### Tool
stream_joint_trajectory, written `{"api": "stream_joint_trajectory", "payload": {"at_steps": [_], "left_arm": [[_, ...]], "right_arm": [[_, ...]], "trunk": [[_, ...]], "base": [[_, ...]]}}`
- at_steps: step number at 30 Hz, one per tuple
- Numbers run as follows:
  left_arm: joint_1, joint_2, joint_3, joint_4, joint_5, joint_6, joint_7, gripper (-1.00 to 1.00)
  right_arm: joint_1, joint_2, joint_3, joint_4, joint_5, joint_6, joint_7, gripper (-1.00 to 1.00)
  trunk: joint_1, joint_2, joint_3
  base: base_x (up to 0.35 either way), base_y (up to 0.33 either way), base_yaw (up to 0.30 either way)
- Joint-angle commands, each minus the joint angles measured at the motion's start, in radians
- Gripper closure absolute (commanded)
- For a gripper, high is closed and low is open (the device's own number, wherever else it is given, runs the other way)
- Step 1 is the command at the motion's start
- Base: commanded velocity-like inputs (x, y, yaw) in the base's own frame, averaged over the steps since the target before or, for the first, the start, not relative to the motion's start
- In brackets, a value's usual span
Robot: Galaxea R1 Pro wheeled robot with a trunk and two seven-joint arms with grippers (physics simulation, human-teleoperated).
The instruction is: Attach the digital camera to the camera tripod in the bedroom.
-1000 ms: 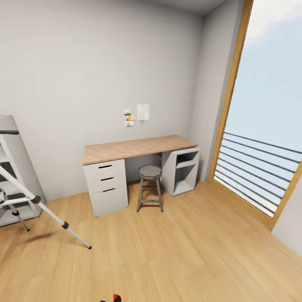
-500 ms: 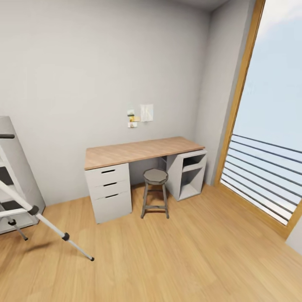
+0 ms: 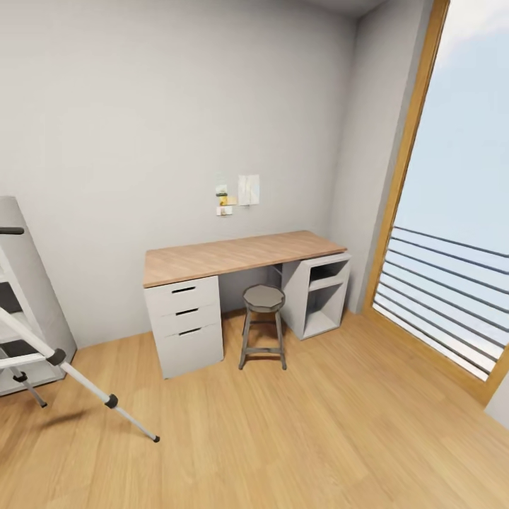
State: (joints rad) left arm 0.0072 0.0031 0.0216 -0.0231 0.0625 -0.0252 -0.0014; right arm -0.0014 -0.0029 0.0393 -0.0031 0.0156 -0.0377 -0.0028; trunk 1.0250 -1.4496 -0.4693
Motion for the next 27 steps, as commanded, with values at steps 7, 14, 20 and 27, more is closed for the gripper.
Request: {"api": "stream_joint_trajectory", "payload": {"at_steps": [7, 14, 20, 27], "left_arm": [[0.0, 0.0, 0.001, -0.001, 0.007, -0.002, 0.0, -1.0], [0.0, 0.0, 0.001, -0.001, 0.007, -0.001, 0.0, -1.0], [0.0, 0.0, 0.001, -0.001, 0.007, -0.001, 0.0, -1.0], [0.0, 0.0, 0.001, -0.001, 0.007, -0.001, 0.0, -1.0]], "right_arm": [[0.0, 0.003, 0.003, 0.0, 0.001, -0.002, 0.0, -1.0], [0.0, 0.009, 0.001, 0.0, 0.0, -0.001, -0.001, -1.0], [0.0, 0.009, 0.001, 0.0, 0.0, -0.001, -0.002, -1.0], [0.0, 0.009, 0.001, 0.0, 0.0, -0.001, -0.002, -1.0]], "trunk": [[0.0, 0.0, -0.001], [0.0, 0.0, -0.001], [0.0, 0.0, -0.001], [0.0, 0.0, -0.001]], "base": [[0.002, 0.002, -0.001], [0.0, 0.0, -0.122], [0.0, 0.0, -0.214], [0.0, 0.0, -0.235]]}}
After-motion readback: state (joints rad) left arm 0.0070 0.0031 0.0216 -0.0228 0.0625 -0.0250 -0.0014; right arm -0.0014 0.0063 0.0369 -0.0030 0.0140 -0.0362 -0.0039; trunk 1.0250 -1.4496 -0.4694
